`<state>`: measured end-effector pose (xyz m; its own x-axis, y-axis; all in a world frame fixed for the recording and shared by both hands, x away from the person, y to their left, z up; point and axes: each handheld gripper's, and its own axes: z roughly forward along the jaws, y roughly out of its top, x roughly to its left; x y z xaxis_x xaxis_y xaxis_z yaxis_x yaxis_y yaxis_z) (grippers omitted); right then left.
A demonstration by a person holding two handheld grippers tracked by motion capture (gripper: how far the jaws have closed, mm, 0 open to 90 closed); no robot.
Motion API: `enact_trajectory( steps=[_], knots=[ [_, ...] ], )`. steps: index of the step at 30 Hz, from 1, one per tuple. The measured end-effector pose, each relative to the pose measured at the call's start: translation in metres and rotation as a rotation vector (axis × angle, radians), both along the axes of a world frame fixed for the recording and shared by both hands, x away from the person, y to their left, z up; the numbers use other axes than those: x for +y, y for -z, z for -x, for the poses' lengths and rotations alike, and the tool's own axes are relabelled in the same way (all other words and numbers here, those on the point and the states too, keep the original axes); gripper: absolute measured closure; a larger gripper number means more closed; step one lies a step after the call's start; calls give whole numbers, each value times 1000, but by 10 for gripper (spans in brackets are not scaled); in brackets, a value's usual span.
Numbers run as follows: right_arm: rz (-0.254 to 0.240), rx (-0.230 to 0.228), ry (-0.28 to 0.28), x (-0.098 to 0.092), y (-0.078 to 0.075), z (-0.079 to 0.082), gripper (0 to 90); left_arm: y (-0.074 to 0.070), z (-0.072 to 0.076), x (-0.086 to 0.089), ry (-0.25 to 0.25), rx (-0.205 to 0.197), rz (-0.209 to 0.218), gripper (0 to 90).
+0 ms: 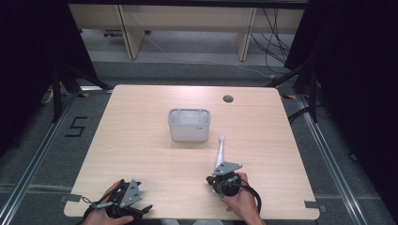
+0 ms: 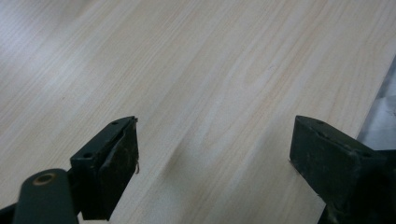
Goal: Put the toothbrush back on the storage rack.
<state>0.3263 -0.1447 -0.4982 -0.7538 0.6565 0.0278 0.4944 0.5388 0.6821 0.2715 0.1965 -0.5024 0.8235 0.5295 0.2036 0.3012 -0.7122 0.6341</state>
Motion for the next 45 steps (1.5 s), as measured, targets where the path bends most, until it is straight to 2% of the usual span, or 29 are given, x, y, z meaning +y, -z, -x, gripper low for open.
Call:
enact_trajectory(
  steps=[1,2,3,4,6,7,11,12,13,14,15,16,17,18,20,21,23,24,25,26,28,29,30,31,32,35,41,42,45],
  knots=[
    [-8,-10,-5,0,1,0,885,0,0,0,1,3,-3,152],
    [-4,14,6,-2,0,2,885,0,-1,0,1,2,-7,152],
    [-6,1,-13,-3,1,2,885,1,0,-1,-10,2,14,153],
    [-11,13,11,-4,0,4,884,1,0,0,-5,1,6,152],
    [-18,-13,7,-6,1,5,884,0,0,0,1,3,-3,153],
    [-12,12,-1,-8,-1,5,883,0,0,0,0,2,-4,153],
    [-21,17,24,-13,-2,9,884,0,0,0,3,2,-6,152],
    [-22,11,26,-15,-1,10,884,2,0,-1,-16,-1,23,152],
    [-27,6,28,-16,-1,11,884,1,0,-1,-14,-2,13,152],
    [-16,23,30,-19,-3,12,884,0,-1,0,1,4,-6,152],
    [-34,18,39,-19,-1,13,884,0,0,0,0,3,-4,153],
    [-17,12,11,-22,-2,12,887,0,0,0,1,3,-3,152],
    [-33,-3,16,-23,-1,13,888,0,0,0,1,4,-6,152],
    [-39,14,40,-24,-2,15,888,0,-1,0,1,4,-8,152],
    [-26,27,41,-28,-4,17,889,2,0,-1,-18,0,24,153],
    [-26,15,23,-29,-4,17,890,0,0,0,0,4,-5,153],
    [-20,11,31,-32,-4,18,893,0,-1,0,-4,0,-3,152],
    [-33,41,60,-33,-4,21,893,0,-1,1,2,5,-12,153],
    [-24,30,48,-35,-4,20,896,0,-1,1,0,2,-10,152],
    [-35,14,46,-36,-3,21,898,1,0,-1,-16,0,20,153],
    [-22,37,58,-39,-4,23,900,0,-1,1,-1,1,-10,152],
    [-15,20,41,-42,-4,21,900,0,-1,1,2,5,-12,153],
    [-34,39,77,-43,-4,24,900,0,-1,1,2,5,-12,153],
    [-11,29,65,-46,-5,23,900,0,-1,0,-2,0,-8,152],
    [-15,33,72,-48,-5,24,900,1,0,0,-12,2,15,153],
    [-15,24,79,-55,-5,23,900,0,-1,1,1,5,-12,153],
    [3,29,100,-68,-5,23,900,0,-1,1,0,5,-11,152],
    [-1,31,106,-69,-5,23,900,1,-1,0,-10,-1,3,153],
    [-3,33,126,-75,-5,22,900,0,-1,0,0,6,-9,153]
  ],
)
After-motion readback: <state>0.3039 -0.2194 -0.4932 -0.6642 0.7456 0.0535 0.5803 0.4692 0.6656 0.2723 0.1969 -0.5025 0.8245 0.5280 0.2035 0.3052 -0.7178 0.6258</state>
